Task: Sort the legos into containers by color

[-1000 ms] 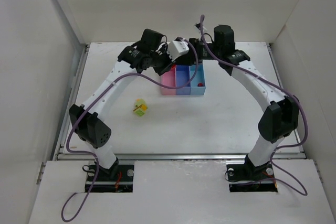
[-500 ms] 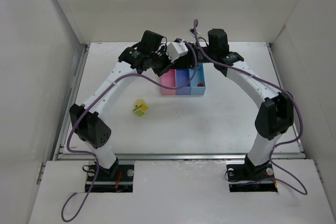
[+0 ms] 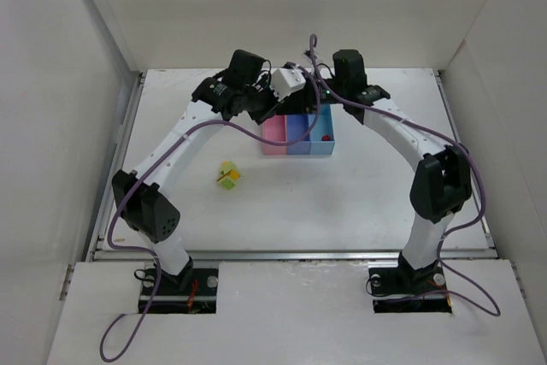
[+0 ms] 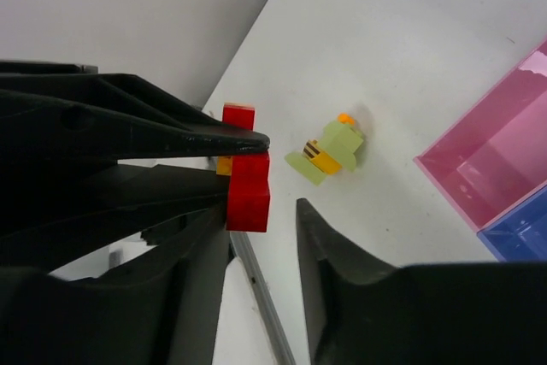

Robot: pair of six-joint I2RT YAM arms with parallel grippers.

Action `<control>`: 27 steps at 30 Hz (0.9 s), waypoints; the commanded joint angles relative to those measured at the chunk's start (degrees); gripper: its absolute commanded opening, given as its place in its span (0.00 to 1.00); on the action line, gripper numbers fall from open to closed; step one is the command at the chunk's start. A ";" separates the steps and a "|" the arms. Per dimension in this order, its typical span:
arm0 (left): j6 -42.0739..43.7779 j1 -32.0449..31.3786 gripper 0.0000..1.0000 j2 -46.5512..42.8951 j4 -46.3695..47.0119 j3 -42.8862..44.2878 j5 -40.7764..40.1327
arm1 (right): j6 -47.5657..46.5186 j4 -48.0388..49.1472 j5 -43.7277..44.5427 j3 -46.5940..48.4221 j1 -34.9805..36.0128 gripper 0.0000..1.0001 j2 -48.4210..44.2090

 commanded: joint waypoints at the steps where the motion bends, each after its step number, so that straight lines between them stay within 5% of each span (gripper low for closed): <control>1: -0.87 -0.16 0.00 -3.34 2.13 -0.46 1.74 | -0.32 2.49 -0.12 3.14 0.80 0.37 0.44; 4: -0.87 -0.16 0.00 -3.34 2.13 -0.98 1.74 | -0.32 2.49 -0.12 3.67 0.80 0.33 0.96; 9: -0.87 -0.16 0.00 -3.34 2.13 -1.51 1.74 | 0.21 2.49 -0.12 4.28 0.80 0.44 1.58; 15: -0.87 -0.16 0.00 -3.34 2.13 -2.04 1.74 | 0.21 2.49 -0.12 4.28 0.80 0.17 1.58; 17: -0.87 -0.16 0.00 -3.34 2.13 -2.04 1.74 | 0.21 2.49 0.41 4.28 0.80 0.00 1.58; 27: -1.04 3.88 0.00 -2.65 2.74 -10.12 -2.38 | 0.21 2.49 4.71 -4.85 -9.38 0.00 -5.36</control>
